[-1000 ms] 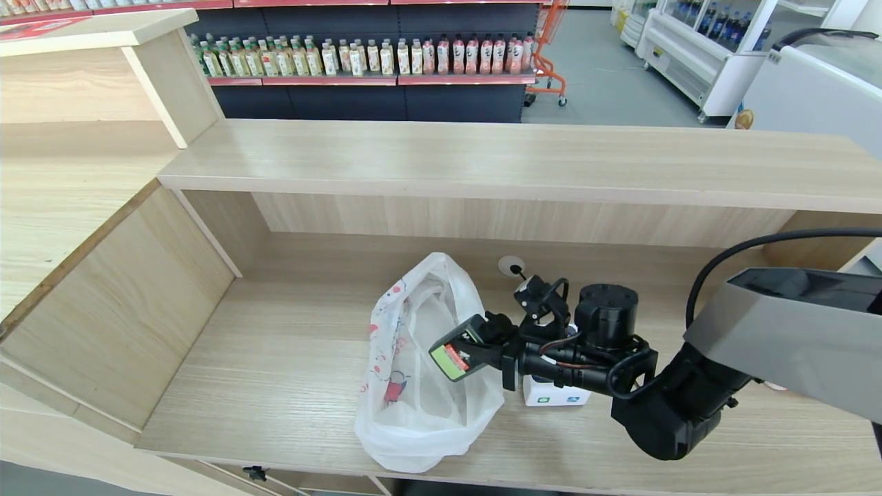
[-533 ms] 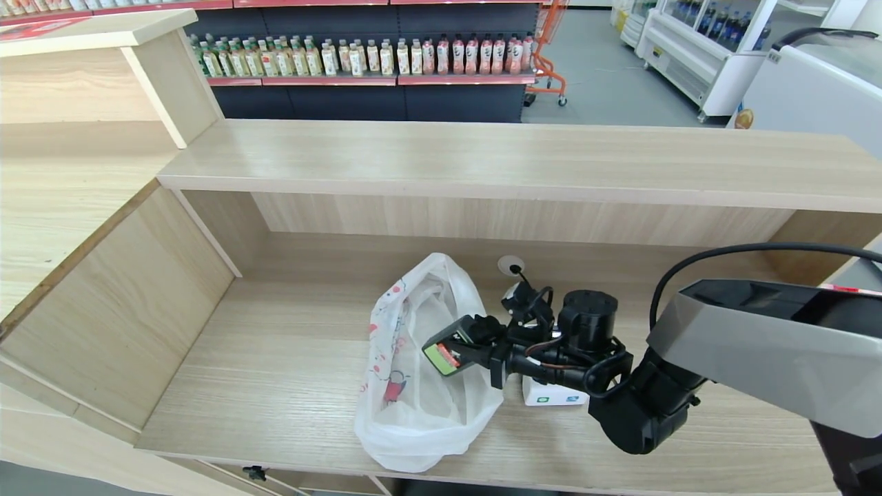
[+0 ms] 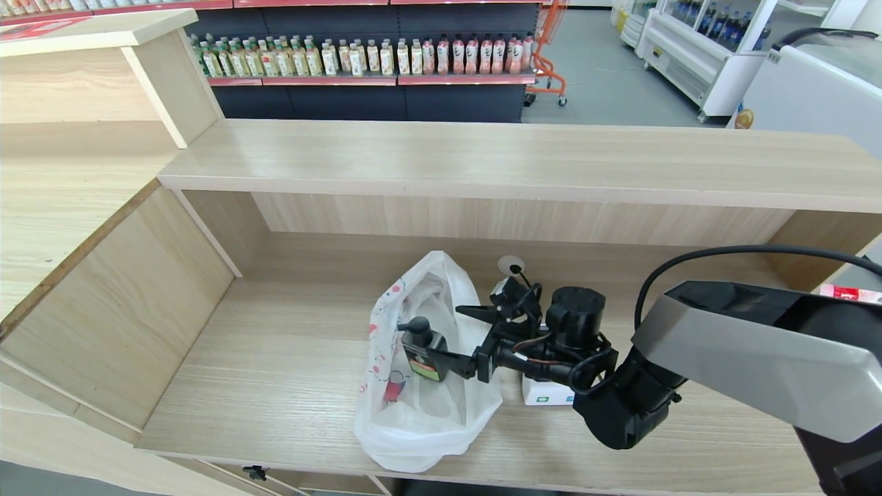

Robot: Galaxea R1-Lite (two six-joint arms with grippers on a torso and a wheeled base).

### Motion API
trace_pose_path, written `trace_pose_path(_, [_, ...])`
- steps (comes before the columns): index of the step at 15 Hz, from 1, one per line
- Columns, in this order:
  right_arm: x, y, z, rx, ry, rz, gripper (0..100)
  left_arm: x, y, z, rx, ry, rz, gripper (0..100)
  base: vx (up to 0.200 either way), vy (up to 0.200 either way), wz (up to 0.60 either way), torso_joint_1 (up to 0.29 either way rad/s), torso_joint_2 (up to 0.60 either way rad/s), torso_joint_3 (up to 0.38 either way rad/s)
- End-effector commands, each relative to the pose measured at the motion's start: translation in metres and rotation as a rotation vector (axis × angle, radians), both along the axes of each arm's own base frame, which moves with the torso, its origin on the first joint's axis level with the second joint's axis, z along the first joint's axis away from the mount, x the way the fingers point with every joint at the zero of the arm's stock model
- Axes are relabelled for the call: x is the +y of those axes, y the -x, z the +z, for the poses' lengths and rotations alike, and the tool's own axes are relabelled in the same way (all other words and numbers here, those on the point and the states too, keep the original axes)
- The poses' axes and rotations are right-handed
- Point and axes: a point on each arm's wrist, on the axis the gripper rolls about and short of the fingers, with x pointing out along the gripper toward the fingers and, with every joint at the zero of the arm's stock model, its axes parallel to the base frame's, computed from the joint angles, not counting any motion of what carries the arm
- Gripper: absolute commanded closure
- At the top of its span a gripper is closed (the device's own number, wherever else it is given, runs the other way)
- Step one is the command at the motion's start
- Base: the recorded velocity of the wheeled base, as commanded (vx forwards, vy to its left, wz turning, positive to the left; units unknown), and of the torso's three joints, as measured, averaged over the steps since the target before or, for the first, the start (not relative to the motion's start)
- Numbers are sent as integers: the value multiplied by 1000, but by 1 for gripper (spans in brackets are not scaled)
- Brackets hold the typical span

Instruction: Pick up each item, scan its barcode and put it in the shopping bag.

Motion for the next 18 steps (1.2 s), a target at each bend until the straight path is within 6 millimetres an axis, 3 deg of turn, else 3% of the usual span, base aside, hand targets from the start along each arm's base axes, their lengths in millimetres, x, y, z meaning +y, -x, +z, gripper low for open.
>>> trace_pose_path(1, [-5,-4,24,-59,-39,-16,0,0,0,0,0,0,0,0,0,0,0,0,0,0])
trace_pose_path(5, [-25,-3,75,-124,-115,-53,0,0,0,0,0,1,0,0,0,0,0,0,0,0])
trace_pose_path(7, [-34,12,122,-40,-196,-57,0,0,0,0,0,1,0,0,0,0,0,0,0,0])
trace_pose_path(10, [-60,25,153,-50,-202,-156,0,0,0,0,0,1,0,0,0,0,0,0,0,0])
trace_pose_path(12, [-88,41,173,-84,-193,-211,0,0,0,0,0,1,0,0,0,0,0,0,0,0])
trace_pose_path(14, [-144,65,188,21,-118,-431,0,0,0,0,0,4,0,0,0,0,0,0,0,0])
trace_pose_path(16, [-165,81,193,115,-87,-620,0,0,0,0,0,4,0,0,0,0,0,0,0,0])
trace_pose_path(18, [-200,102,191,240,-137,-852,0,0,0,0,0,4,0,0,0,0,0,0,0,0])
